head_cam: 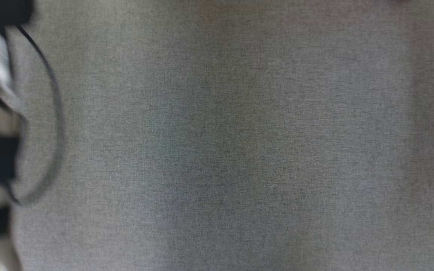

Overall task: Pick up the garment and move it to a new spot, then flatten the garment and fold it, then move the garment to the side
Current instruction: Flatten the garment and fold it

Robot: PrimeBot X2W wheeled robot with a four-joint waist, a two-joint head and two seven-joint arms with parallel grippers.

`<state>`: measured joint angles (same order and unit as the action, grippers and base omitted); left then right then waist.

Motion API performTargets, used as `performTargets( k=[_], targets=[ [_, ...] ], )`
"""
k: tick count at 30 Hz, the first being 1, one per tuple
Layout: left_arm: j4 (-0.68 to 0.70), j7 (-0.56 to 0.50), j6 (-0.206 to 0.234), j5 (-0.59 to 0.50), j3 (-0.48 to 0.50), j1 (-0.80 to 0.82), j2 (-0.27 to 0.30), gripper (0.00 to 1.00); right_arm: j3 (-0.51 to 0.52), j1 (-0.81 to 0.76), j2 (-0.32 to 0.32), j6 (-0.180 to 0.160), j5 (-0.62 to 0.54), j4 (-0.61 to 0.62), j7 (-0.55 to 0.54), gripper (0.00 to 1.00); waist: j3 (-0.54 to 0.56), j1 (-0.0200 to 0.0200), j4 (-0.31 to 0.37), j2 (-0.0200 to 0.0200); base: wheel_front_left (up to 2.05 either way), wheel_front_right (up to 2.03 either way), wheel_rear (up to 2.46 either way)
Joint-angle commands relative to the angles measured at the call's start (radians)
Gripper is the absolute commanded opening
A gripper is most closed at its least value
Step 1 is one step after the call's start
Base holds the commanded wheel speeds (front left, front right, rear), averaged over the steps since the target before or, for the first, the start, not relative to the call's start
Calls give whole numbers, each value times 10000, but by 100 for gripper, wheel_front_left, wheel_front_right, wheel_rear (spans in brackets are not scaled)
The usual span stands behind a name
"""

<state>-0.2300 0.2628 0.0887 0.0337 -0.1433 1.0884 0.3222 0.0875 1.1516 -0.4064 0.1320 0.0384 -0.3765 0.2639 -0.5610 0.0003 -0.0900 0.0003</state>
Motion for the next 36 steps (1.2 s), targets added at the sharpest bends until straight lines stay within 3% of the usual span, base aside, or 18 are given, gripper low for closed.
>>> performTargets(
  k=[1, 8, 15, 20, 29, 36],
  targets=[
    [196, 26, 46, 118, 22, -799, -186, 0, 140, -721, -22, -20, 202, 241, -1, 0, 30, -3, -51, -3, 0, 0, 0],
    [930, 26, 233, 622, 616, -3716, -1035, 0, 700, -3643, 365, -20, 796, 994, -3, 0, 938, -3, 166, -3, 0, 0, 0],
    [684, 27, -285, 683, 1296, -6752, -1804, 0, 1697, -6951, 1232, -29, 1238, 1035, -1, 0, 2485, -3, 348, -3, 0, 0, 0],
    [240, 27, -692, 603, 1522, -8324, -2225, 0, 1649, -8746, 1608, -29, 1058, 823, -1, 0, 3404, -3, 406, -3, 0, 0, 0],
    [-160, 27, -1019, 735, 1878, -10558, -2628, 0, 1839, -10381, 2216, -29, 763, 186, 0, 0, 4813, -3, 364, -3, 0, 0, 0],
    [-668, 27, -1572, 415, 1478, -11792, -2689, 0, 1876, -11188, 2695, -29, 507, -165, 3, 0, 5765, -3, 116, -3, 0, 0, 0]
  ],
)
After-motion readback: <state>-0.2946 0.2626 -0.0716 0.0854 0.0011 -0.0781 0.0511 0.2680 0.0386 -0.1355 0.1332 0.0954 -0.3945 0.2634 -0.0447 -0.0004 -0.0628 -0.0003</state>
